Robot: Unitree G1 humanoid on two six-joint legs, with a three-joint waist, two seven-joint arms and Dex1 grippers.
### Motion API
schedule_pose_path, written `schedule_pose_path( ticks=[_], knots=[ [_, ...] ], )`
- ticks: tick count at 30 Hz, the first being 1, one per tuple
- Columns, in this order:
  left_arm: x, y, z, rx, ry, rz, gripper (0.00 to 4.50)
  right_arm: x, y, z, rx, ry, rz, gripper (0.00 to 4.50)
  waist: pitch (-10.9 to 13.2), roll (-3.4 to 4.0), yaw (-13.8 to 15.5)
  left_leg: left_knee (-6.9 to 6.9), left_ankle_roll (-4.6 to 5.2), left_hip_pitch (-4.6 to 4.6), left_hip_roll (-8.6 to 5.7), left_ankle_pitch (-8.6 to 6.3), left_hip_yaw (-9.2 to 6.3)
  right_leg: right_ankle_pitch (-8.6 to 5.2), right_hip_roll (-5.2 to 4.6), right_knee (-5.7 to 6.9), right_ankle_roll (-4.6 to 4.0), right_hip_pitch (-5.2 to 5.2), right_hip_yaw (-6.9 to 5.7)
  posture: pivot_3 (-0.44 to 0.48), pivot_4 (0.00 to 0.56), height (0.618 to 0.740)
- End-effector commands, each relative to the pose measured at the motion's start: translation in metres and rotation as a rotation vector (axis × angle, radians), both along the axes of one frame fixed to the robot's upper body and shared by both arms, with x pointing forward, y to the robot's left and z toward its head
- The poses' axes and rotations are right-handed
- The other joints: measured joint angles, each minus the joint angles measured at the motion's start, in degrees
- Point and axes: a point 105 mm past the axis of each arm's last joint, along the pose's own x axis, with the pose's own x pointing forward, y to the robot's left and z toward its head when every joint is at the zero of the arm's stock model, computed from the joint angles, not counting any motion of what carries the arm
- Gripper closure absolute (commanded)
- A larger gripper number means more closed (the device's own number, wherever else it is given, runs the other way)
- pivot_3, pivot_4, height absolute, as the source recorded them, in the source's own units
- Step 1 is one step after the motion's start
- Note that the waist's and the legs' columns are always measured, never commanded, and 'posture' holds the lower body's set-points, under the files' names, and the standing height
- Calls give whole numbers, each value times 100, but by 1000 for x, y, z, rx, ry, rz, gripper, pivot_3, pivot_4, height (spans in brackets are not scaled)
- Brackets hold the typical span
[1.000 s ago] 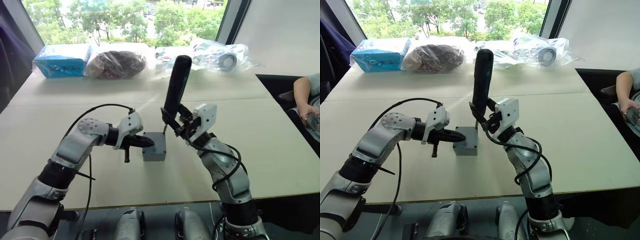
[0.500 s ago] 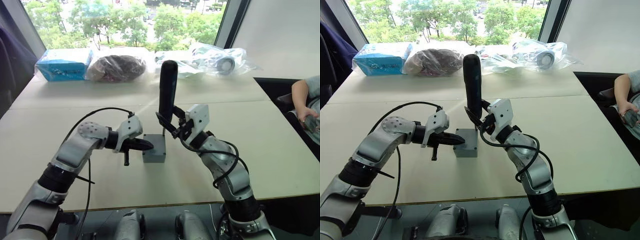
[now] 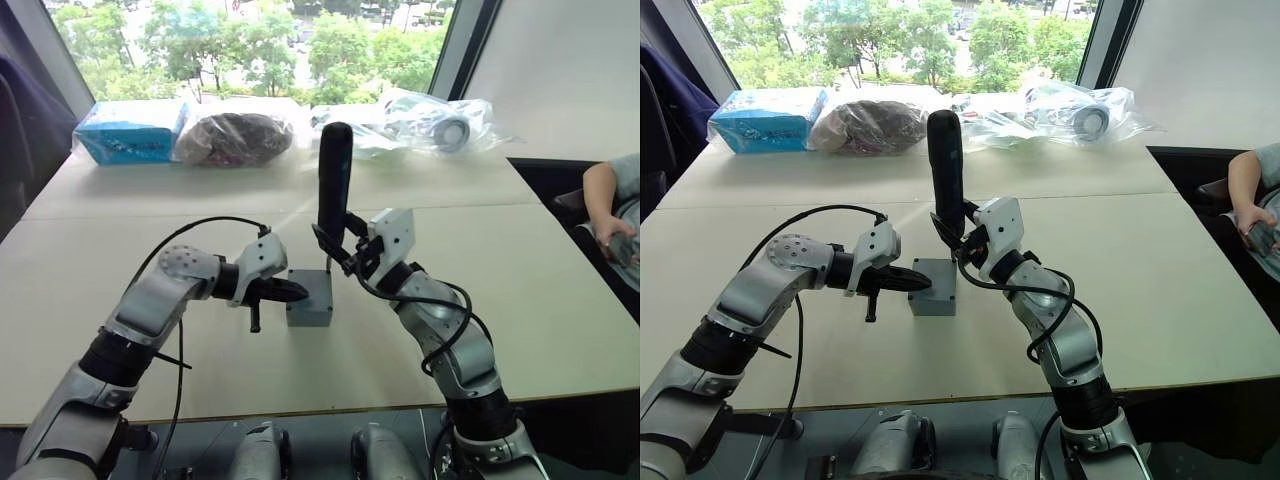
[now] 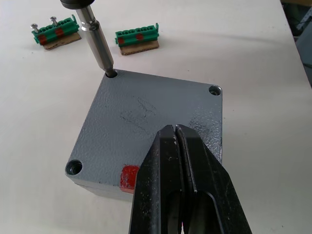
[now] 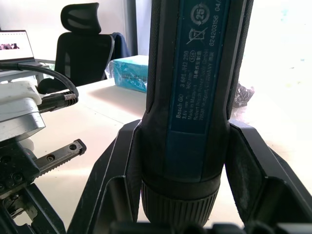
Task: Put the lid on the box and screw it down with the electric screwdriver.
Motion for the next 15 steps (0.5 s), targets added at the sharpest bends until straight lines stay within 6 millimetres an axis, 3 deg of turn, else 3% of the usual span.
schedule_pose_path(
  ticks=[1, 10, 15],
  knots=[
    [-3, 1, -12, 40, 28, 9, 4500, 4, -6, -45, -65, 171, -34, 2674, -3, -2, 0, -14, 0, 4, -5, 0, 0, 0, -6, -6, -1, 0, 0, 0, 150, 740],
    [-2, -1, -11, 40, 29, 8, 4500, 5, -11, -37, -54, 143, -43, 2674, -4, 0, -3, -48, -2, 6, -8, 1, 2, 3, -14, -46, -6, 2, -3, 0, 150, 740],
    [-3, 0, -12, 44, 36, 10, 4500, 3, -15, -13, -31, 60, -38, 2674, -2, 2, -2, -57, -2, 4, -9, 1, 2, 7, -23, -62, -12, 2, -8, 0, 150, 740]
  ],
)
